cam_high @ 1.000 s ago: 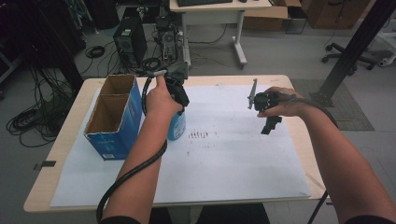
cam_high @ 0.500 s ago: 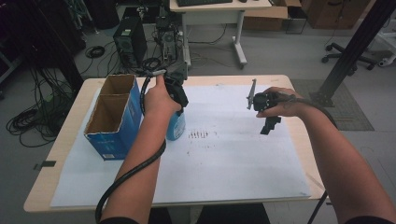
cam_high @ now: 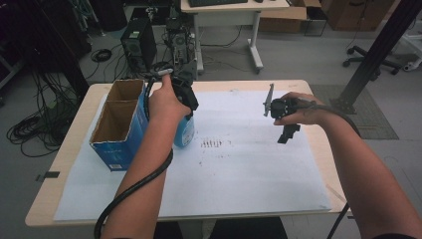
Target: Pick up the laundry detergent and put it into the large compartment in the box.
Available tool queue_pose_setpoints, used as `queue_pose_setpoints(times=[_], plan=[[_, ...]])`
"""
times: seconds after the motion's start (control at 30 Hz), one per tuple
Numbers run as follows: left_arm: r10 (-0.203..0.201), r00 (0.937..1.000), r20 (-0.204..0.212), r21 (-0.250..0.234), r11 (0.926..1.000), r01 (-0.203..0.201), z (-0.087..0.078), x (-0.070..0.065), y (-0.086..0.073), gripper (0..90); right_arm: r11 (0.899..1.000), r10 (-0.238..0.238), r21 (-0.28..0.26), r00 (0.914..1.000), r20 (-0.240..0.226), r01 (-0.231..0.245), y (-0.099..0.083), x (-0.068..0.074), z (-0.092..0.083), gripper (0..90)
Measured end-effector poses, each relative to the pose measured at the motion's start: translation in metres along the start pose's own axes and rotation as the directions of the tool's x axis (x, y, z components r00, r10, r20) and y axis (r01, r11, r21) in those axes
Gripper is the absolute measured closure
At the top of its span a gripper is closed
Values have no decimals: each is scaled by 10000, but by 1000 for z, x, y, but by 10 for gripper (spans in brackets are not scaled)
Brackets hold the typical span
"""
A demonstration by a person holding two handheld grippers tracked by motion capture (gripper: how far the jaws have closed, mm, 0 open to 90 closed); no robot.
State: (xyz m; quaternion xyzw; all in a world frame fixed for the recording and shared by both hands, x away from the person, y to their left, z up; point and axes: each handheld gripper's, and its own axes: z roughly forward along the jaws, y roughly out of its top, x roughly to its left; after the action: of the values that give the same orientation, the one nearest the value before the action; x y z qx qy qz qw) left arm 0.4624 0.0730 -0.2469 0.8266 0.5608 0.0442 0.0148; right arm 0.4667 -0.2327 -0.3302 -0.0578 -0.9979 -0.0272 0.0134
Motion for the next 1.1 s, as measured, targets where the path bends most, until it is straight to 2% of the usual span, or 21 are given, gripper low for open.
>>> queue_pose_setpoints(times=[0.27, 0.57, 0.87, 1.1], plan=[[-54, 10000, -2, -145, 9999, 54, -31, -2, -8, 370, 10000, -57, -50, 10000, 58, 57, 0, 2, -4, 56], [1, 9999, -148, -47, 10000, -1, -48, -1, -16, 370, 10000, -64, -43, 10000, 65, 64, -1, 4, -5, 56], [-224, 9997, 90, 53, 9997, 223, -68, 3, -26, 370, 9999, -77, -74, 9999, 80, 77, -1, 5, -8, 57], [-666, 9977, 90, 107, 9977, 665, -87, 12, -35, 370, 9999, -79, -132, 9999, 126, 80, -1, 5, -10, 56]])
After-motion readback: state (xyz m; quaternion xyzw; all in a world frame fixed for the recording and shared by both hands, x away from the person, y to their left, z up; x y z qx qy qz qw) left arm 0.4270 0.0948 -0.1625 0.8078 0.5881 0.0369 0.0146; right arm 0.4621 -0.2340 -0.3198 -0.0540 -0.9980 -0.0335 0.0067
